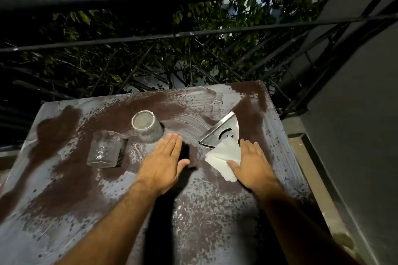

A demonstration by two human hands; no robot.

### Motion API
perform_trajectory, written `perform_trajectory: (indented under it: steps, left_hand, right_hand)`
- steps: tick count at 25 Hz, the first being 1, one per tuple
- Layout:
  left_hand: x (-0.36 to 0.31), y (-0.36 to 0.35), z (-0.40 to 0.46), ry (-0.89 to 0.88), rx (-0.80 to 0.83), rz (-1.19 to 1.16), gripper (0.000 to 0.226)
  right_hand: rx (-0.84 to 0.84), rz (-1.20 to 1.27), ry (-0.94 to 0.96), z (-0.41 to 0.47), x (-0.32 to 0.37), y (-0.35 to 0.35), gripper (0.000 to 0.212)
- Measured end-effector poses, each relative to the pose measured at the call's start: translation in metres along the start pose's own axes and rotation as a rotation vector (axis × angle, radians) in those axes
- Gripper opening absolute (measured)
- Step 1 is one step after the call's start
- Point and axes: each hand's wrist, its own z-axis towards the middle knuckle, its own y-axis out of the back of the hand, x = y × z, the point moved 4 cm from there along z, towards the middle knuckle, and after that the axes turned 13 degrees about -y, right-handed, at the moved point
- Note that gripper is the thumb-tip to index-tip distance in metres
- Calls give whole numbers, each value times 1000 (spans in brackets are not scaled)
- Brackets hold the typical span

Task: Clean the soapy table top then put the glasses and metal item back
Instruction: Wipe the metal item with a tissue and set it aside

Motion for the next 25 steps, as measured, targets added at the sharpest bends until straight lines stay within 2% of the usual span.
perform_trajectory:
  steps: [4, 8, 13, 16, 19, 22, 25]
  left_hand:
    - [-9, -3, 21, -38, -37, -10, 96]
    - [-22, -9, 34, -71, -32, -36, 107]
    - [-33, -15, 45, -68, -19, -49, 88]
    - [-36, -14, 50, -68, -22, -48, 93]
    - [-36, -13, 54, -69, -22, -57, 94]
    - [-39, -13, 57, -79, -14, -59, 86]
    - [-44, -13, 60, -102, -22, -53, 76]
  right_hand:
    - [53, 118, -62, 6, -15, -8, 91]
    - [51, 127, -13, 11, -15, -13, 96]
    - [26, 149, 43, 16, -15, -16, 91]
    - [-20, 154, 47, 15, -14, -18, 78]
    - [-84, 220, 76, 14, -16, -15, 55]
    - [-86, 169, 169, 13, -17, -17, 36]
    - [-75, 173, 261, 8, -17, -21, 29]
